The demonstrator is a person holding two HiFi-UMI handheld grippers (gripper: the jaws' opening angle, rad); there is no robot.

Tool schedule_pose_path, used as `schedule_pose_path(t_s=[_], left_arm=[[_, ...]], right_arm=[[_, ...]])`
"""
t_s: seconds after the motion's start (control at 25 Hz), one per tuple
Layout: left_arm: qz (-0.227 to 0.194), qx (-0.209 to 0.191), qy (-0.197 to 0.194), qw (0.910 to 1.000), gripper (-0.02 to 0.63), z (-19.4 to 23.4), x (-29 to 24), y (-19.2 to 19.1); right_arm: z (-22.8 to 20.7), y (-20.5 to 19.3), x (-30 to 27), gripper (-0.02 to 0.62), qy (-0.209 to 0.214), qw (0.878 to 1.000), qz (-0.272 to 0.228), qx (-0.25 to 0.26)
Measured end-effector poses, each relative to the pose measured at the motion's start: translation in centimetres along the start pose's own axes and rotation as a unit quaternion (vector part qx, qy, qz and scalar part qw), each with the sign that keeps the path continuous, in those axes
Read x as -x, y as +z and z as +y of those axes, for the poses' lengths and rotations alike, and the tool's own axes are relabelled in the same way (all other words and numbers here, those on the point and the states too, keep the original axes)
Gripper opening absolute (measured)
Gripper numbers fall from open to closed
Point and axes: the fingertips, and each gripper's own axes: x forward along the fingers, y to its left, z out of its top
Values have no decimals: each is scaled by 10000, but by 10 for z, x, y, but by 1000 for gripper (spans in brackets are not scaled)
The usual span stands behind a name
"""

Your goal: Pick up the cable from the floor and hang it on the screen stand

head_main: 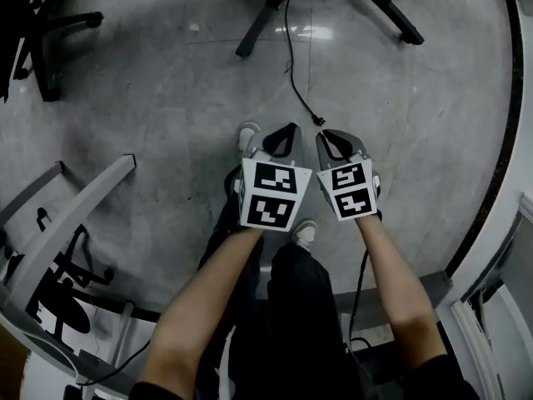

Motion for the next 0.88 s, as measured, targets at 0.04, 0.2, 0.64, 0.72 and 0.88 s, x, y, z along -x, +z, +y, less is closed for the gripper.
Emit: schedule_pose_path(t_s=[0.04, 0.2, 0.64, 0.72, 0.88], left_arm=[[53, -16, -29, 10000, -2, 3, -9, -4], [264, -352, -129, 9989, -2, 14, -43, -13], [628, -700, -123, 9955, -2, 74, -111, -18], [601, -718, -108, 9956, -2, 83, -118, -14], [526, -586, -86, 9969, -2, 100, -128, -9]], right_arm=[[-2, -5, -12, 28, 17, 10000, 72, 19], [-12, -24, -58, 34, 26, 9993, 331, 165], [-36, -83, -166, 48, 113, 9910, 1102, 750], [-39, -94, -182, 54, 144, 9879, 1272, 874], [-48, -115, -208, 65, 143, 9806, 1619, 1095]])
